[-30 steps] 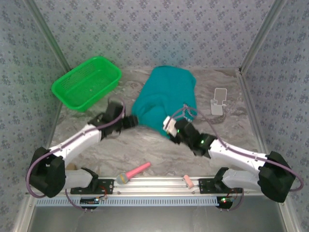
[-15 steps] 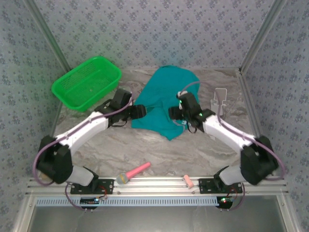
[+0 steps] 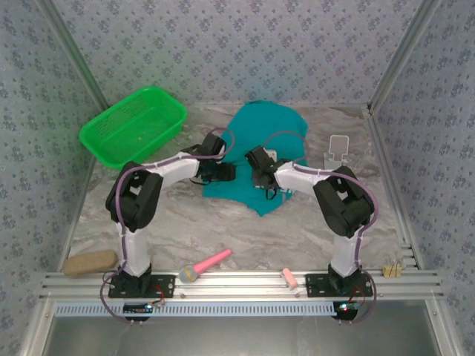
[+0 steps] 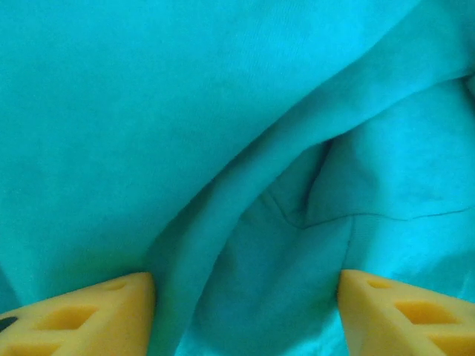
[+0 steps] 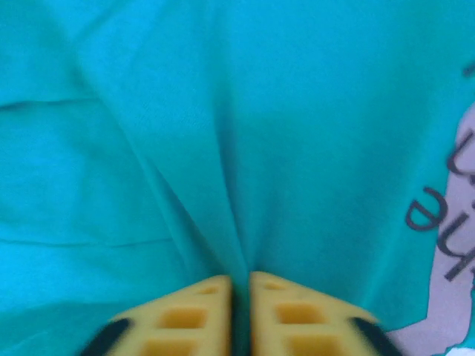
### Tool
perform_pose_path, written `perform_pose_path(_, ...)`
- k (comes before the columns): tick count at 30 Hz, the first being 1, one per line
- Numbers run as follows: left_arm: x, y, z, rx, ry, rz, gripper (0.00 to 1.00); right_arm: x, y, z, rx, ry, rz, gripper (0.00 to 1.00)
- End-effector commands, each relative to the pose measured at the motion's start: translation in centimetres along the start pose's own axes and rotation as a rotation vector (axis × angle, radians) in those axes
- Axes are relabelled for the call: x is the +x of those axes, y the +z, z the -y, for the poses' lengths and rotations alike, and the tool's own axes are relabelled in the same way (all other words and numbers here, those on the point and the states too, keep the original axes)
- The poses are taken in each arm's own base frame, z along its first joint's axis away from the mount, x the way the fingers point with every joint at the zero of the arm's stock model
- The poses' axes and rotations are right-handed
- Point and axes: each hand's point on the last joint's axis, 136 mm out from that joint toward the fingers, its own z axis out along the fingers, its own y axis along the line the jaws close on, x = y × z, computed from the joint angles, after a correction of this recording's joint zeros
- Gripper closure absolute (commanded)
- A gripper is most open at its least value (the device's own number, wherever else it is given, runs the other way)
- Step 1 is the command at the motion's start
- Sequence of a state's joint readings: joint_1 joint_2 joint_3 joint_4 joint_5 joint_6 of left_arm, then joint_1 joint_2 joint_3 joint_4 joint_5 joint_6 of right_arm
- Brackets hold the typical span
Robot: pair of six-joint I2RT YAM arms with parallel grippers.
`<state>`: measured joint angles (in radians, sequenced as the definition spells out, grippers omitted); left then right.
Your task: Fold the inside-out t-shirt
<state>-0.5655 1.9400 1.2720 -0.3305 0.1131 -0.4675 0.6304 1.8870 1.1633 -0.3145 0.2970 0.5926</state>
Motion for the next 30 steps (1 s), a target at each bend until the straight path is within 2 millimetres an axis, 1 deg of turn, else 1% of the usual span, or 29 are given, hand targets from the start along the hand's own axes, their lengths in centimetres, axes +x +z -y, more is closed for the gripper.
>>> perform_pose_path(1, 3.8, 0.2, 2.1, 0.076, 0.072, -0.074, 0.39, 1.9, -0.5, 1.4, -0.034, -0.027, -0.074, 1.00)
perform_pose_path(2, 5.1, 0.0, 2.4, 0.089, 0.080, -0.096, 0.40, 1.7, -1.1, 1.3, -0.065, -0.044, -0.076, 1.00)
perform_pose_path(4, 7.8, -0.8, 3.1, 0.106, 0.092, -0.129, 0.40, 1.0, -2.7, 2.2, -0.061, -0.067, -0.062, 1.00)
perform_pose_path(6, 10.2, -1.8, 4.1, 0.146, 0.087, -0.151, 0.39, 0.1, -3.5, 3.6, -0.064, -0.054, -0.068, 1.00)
perform_pose_path(7, 11.8, -2.2, 4.9, 0.174, 0.095, -0.174, 0.39, -0.5, -3.7, 3.8, -0.100, -0.064, -0.079, 1.00)
perform_pose_path(9, 13.9, -3.3, 6.6, 0.217, 0.135, -0.208, 0.37, -1.2, -3.8, 4.4, -0.125, -0.071, -0.107, 0.87)
perform_pose_path(10, 15.0, -4.1, 7.9, 0.257, 0.173, -0.229, 0.37, -1.7, -4.0, 5.0, -0.112, -0.064, -0.116, 0.81)
perform_pose_path(12, 15.7, -5.8, 9.5, 0.314, 0.210, -0.251, 0.36, -3.5, -5.2, 5.4, -0.076, -0.068, -0.104, 0.61)
perform_pose_path(13, 15.6, -6.6, 9.8, 0.327, 0.208, -0.253, 0.35, -3.5, -6.2, 5.4, -0.063, -0.087, -0.113, 0.58)
perform_pose_path(14, 14.9, -7.5, 10.0, 0.332, 0.202, -0.239, 0.35, -3.8, -7.0, 5.0, -0.067, -0.097, -0.106, 0.58)
perform_pose_path(15, 14.0, -8.3, 9.8, 0.326, 0.192, -0.222, 0.34, -3.9, -7.9, 4.2, -0.088, -0.103, -0.093, 0.58)
perform_pose_path(17, 11.9, -9.4, 9.4, 0.320, 0.162, -0.183, 0.32, -3.4, -9.1, 2.1, -0.160, -0.092, -0.093, 0.58)
perform_pose_path(18, 10.7, -9.8, 9.3, 0.333, 0.150, -0.158, 0.31, -2.6, -9.3, 0.7, -0.216, -0.078, -0.115, 0.59)
perform_pose_path(19, 9.6, -9.8, 8.7, 0.328, 0.134, -0.137, 0.31, -1.7, -9.3, -0.6, -0.266, -0.068, -0.140, 0.59)
perform_pose_path(20, 8.6, -9.6, 8.1, 0.310, 0.115, -0.118, 0.32, -1.0, -9.2, -1.5, -0.297, -0.060, -0.159, 0.59)
perform_pose_path(21, 7.6, -9.0, 7.5, 0.286, 0.102, -0.105, 0.33, 0.0, -8.9, -2.2, -0.318, -0.062, -0.185, 0.59)
perform_pose_path(22, 6.9, -8.3, 6.8, 0.256, 0.106, -0.095, 0.35, 0.7, -8.4, -2.7, -0.335, -0.060, -0.192, 0.59)
perform_pose_path(24, 6.1, -6.5, 5.6, 0.152, 0.126, -0.077, 0.39, 1.9, -7.5, -3.4, -0.361, -0.058, -0.225, 0.55)
perform_pose_path(25, 6.0, -5.7, 5.7, 0.139, 0.145, -0.080, 0.40, 3.4, -6.7, -3.3, -0.363, -0.058, -0.266, 0.52)
perform_pose_path(26, 6.0, -5.1, 6.3, 0.155, 0.158, -0.087, 0.40, 4.1, -6.3, -3.4, -0.371, -0.061, -0.283, 0.51)
perform_pose_path(27, 6.0, -4.5, 6.9, 0.177, 0.167, -0.093, 0.40, 4.6, -5.8, -3.6, -0.376, -0.068, -0.291, 0.51)
perform_pose_path(30, 6.2, -2.9, 7.6, 0.187, 0.173, -0.118, 0.40, 5.7, -4.3, -3.7, -0.380, -0.085, -0.313, 0.50)
